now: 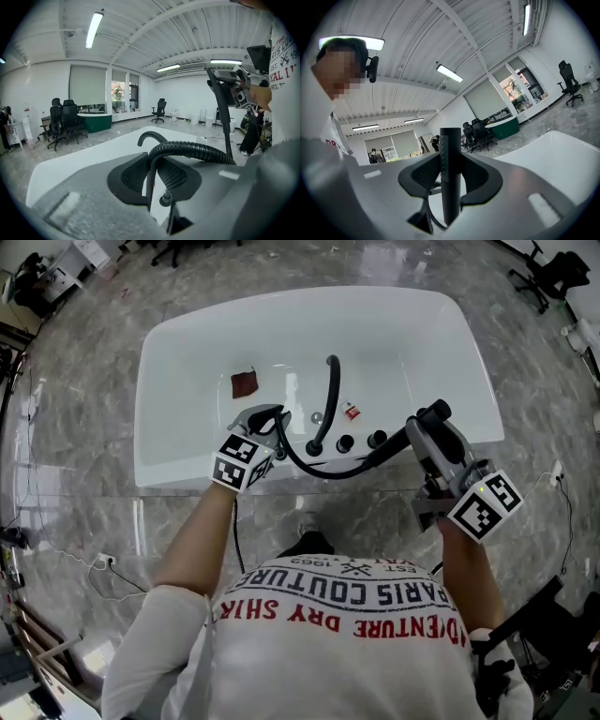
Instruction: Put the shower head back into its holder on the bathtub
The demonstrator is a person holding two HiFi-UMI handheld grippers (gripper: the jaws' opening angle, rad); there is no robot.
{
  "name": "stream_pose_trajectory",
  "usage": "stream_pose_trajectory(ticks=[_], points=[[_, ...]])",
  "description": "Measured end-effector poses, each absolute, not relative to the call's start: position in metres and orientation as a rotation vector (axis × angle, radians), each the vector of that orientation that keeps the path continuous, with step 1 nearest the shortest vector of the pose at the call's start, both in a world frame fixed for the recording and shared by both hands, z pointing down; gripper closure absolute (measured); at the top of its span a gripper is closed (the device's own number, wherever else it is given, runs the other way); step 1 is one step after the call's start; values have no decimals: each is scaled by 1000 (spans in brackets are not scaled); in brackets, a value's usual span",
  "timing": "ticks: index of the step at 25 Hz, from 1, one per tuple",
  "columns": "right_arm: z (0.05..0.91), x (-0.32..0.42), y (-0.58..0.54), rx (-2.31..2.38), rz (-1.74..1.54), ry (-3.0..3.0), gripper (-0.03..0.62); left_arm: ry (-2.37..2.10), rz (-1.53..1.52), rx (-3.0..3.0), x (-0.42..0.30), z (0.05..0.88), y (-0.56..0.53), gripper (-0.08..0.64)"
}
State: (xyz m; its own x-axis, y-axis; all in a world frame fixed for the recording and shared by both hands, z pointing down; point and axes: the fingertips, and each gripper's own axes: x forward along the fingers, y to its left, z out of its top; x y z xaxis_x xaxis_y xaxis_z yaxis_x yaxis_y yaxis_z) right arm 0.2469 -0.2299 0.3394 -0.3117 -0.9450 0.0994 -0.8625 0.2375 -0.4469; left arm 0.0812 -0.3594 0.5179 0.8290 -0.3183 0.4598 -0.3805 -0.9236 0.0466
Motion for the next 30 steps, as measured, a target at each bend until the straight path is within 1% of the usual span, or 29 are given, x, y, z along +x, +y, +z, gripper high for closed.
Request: stream_pose_trajectory(ticks=[10,23,25,27,30], points=[[345,239,-236,-1733,-655,2330,453,-562,831,2717,50,588,-355,497],[341,241,-234,-1762,-624,2337,453,-458,1117,2640,26,674,-305,494],[341,240,-235,-1760,-624,2338,453,-478,1145,2630,21,684,-301,484],[340,241,-235,-1762,-623,2332,453,-488,1158,2621,18,693,-298,443],[338,240,-234,-1766,-609,2333,453,-493,1189,2595,12,704,-292,424]])
